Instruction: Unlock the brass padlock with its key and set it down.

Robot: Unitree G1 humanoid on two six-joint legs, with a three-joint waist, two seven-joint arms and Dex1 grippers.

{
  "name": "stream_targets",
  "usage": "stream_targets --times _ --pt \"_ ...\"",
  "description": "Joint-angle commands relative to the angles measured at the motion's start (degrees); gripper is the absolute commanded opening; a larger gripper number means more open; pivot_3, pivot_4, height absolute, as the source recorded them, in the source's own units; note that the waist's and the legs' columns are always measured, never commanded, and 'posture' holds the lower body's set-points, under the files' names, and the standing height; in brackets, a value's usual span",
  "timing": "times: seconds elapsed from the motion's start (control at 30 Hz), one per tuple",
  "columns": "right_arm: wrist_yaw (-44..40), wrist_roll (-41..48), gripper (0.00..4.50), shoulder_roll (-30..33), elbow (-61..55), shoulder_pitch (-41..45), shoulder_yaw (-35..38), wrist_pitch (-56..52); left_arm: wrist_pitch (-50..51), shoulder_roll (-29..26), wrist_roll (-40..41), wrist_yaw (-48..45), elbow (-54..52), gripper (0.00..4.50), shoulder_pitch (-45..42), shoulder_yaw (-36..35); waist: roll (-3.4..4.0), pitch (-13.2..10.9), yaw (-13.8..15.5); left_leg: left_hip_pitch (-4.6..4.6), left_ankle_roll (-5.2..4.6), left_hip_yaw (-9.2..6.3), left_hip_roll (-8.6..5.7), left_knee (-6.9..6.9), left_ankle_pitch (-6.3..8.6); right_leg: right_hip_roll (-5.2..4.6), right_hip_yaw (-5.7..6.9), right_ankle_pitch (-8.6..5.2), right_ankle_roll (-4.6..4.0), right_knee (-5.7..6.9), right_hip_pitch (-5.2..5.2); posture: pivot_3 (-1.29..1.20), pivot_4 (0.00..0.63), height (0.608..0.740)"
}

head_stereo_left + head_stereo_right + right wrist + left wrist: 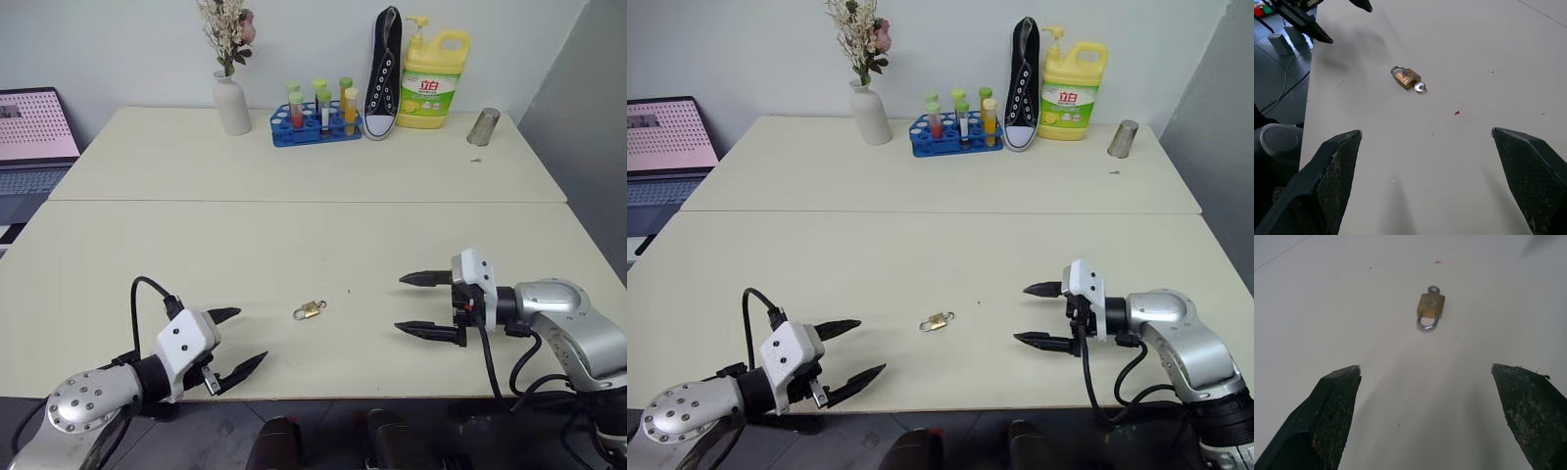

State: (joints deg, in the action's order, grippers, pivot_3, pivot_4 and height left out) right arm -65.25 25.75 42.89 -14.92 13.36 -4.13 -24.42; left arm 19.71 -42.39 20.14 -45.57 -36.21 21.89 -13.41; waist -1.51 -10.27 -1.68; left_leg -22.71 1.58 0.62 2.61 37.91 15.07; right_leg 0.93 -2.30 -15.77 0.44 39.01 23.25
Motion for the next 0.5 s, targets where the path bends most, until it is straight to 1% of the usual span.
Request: stream_targets --times 0.03,0.3,0.5 --pt "-0.7 -0.2 4.46 -0.4 0.0 0.6 -0.3 1.6 1.2 0.3 1.6 0.5 -2.3 4.50 -0.9 -0.4 0.00 0.0 0.0 0.00 0.00 0.01 0.00 0.00 0.00 0.00 -0.01 0.00 0.00 0.00 0.00 0.00 0.150 0.740" --pt "-1.3 -0.6 4.46 -0.8 1.1 -1.4 -0.5 4.1 2.8 0.5 0.3 2.0 -2.4 4.50 -3.5 1.9 0.00 0.0 0.0 0.00 0.00 0.00 -0.01 0.00 0.00 0.00 -0.01 0.00 0.00 0.00 0.00 0.00 0.150 0.740" --pt "-1.0 -0.8 4.46 -0.9 1.1 -1.9 -0.6 4.4 3.5 0.5 -0.6 2.3 -0.9 4.50 -6.9 5.5 0.00 0.0 0.0 0.01 0.00 0.01 -0.01 0.00 0.00 0.01 -0.01 0.00 0.00 0.02 0.00 0.00 0.150 0.740"
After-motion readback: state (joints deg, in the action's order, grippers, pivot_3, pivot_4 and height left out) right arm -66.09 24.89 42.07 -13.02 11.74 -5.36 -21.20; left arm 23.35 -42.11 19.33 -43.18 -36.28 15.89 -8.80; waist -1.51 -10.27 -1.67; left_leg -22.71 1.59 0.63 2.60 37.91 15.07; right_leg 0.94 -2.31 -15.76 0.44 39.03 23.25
